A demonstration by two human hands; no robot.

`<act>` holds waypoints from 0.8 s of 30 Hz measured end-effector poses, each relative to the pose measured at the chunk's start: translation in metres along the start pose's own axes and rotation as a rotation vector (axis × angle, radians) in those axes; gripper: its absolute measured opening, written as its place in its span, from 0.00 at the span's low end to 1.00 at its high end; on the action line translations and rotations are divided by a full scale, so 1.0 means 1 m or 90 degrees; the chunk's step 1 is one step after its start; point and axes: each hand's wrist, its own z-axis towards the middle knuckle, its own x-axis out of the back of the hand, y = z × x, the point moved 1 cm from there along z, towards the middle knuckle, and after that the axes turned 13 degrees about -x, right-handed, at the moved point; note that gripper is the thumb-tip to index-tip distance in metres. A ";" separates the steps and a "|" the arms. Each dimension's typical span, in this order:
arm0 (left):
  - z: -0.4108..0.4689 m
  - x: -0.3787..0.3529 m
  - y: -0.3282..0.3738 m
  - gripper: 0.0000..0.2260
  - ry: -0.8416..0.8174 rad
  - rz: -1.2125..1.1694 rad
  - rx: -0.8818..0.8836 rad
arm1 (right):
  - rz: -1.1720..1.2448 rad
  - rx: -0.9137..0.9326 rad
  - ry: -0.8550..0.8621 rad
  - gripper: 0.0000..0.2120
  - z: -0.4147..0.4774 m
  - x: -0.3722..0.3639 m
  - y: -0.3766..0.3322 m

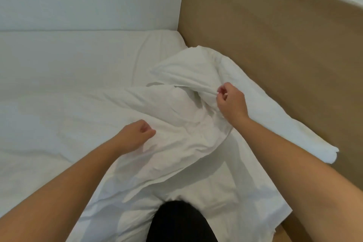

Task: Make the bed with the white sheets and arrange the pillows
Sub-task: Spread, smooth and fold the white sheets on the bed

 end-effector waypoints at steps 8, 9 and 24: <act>0.147 -0.031 0.097 0.24 0.025 -0.612 0.112 | -0.561 -0.233 -0.012 0.39 0.092 0.039 0.088; 0.161 -0.038 0.105 0.24 0.024 -0.682 0.116 | -0.576 -0.254 -0.034 0.36 0.097 0.041 0.094; 0.132 -0.098 0.209 0.31 -0.024 0.235 -0.557 | 0.462 -0.288 -0.456 0.32 0.134 0.134 -0.003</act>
